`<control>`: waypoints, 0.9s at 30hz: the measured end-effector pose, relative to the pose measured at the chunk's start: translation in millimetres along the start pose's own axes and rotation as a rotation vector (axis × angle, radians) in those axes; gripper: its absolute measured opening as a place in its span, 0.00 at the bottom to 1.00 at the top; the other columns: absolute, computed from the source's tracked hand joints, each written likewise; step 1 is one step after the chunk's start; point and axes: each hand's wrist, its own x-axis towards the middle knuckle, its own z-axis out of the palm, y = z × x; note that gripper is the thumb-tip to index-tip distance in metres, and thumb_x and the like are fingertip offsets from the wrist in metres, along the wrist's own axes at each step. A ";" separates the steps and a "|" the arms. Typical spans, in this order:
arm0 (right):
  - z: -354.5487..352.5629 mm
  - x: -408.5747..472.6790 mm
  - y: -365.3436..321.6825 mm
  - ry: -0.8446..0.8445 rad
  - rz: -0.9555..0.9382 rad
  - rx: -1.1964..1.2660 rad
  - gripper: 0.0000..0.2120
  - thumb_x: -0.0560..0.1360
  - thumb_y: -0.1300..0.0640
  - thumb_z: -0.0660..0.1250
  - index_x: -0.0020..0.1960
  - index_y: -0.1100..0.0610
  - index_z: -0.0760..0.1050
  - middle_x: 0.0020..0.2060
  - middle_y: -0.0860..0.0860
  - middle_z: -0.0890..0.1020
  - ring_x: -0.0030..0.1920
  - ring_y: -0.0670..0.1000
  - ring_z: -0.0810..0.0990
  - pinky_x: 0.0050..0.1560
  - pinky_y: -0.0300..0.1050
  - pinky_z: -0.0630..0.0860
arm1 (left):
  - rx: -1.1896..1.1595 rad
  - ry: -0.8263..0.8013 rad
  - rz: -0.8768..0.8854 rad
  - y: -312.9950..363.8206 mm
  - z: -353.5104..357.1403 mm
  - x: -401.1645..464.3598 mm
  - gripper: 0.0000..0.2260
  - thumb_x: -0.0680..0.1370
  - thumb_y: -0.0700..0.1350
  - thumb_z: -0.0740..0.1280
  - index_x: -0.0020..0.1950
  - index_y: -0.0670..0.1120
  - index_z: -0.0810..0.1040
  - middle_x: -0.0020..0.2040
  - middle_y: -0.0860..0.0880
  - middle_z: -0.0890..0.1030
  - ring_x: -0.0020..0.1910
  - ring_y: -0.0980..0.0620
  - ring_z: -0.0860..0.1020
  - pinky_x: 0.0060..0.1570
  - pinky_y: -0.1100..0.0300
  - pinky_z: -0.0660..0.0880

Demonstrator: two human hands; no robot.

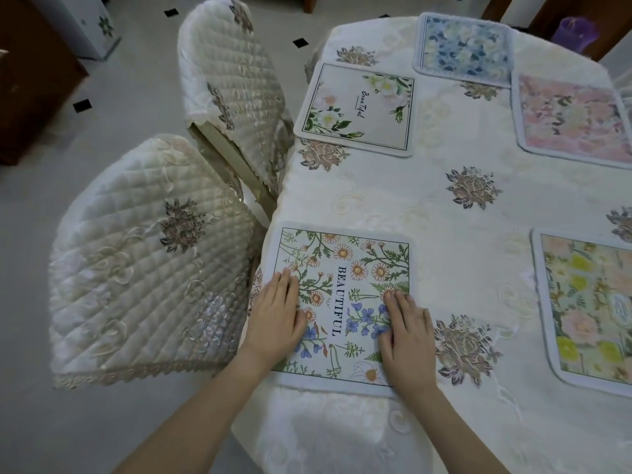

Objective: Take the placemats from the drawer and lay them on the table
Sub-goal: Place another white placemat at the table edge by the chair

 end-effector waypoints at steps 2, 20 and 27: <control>-4.6 15.4 -9.0 0.047 0.017 -0.015 0.25 0.75 0.53 0.54 0.71 0.57 0.69 0.70 0.53 0.72 0.72 0.52 0.66 0.75 0.57 0.53 | 0.020 0.020 0.002 5.7 -13.4 21.4 0.22 0.75 0.48 0.51 0.61 0.40 0.74 0.62 0.40 0.76 0.61 0.43 0.73 0.64 0.50 0.68; 16.5 94.0 -5.4 -0.045 0.024 -0.011 0.29 0.82 0.43 0.43 0.79 0.55 0.45 0.78 0.50 0.48 0.78 0.45 0.43 0.76 0.42 0.38 | -0.043 0.042 0.053 -35.4 2.5 80.4 0.27 0.82 0.55 0.42 0.78 0.45 0.42 0.78 0.49 0.42 0.77 0.55 0.38 0.75 0.58 0.38; 3.7 95.8 0.2 -0.096 0.074 -0.125 0.35 0.77 0.41 0.34 0.79 0.57 0.45 0.79 0.53 0.49 0.78 0.48 0.45 0.77 0.48 0.40 | 0.172 0.021 0.058 -45.0 -8.7 82.2 0.30 0.80 0.55 0.39 0.77 0.40 0.51 0.78 0.42 0.55 0.77 0.48 0.51 0.75 0.52 0.42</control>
